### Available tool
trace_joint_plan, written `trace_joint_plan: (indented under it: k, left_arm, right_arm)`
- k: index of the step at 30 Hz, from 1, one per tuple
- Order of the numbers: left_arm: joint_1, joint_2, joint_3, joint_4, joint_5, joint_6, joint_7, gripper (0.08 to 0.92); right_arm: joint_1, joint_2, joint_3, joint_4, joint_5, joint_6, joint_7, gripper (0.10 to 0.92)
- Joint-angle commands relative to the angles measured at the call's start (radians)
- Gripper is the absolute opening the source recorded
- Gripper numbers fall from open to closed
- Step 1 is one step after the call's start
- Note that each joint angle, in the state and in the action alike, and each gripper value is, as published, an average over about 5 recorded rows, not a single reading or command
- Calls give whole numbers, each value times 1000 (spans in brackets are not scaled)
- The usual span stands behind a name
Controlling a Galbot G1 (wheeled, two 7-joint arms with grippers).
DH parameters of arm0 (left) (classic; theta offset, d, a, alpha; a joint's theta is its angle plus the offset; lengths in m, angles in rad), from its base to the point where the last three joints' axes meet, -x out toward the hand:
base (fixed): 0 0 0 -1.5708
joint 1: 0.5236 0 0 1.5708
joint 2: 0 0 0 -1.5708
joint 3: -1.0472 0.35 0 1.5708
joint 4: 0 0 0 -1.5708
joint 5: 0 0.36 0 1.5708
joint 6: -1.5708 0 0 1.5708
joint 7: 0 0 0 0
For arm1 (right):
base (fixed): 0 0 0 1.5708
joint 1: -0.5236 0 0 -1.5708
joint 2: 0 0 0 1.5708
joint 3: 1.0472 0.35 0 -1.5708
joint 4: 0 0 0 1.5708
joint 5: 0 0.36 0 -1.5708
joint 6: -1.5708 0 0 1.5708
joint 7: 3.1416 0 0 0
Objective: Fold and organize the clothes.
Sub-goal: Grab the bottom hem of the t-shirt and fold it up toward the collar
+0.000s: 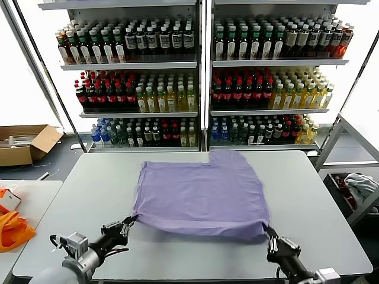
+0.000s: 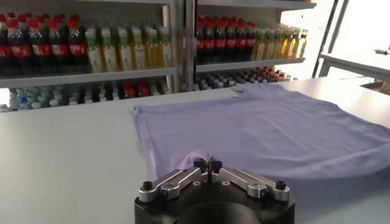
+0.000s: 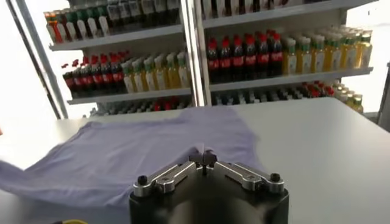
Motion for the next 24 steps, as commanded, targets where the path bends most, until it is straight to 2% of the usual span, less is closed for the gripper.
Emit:
trace_joint_plan:
  k: [1,15,19,24]
  left_arm:
    - [-141,15,28,88,-94,25,-7,88]
    - [-391,-37,174,319,-58,31,-5,88]
    - [-434,-61,193,394,-14,36,-6,113]
    - [-402,-69,155,381,8,36,-11,248]
  right_arm:
    - [183,-35,-6,-113,66,21,41,108]
    - [542,-60,-256,-490,27,9,-3,128]
    - [631,-55,-310,-560,19,1,-13,225]
    - [623,-38,-290,-529,5,-29,-26,372]
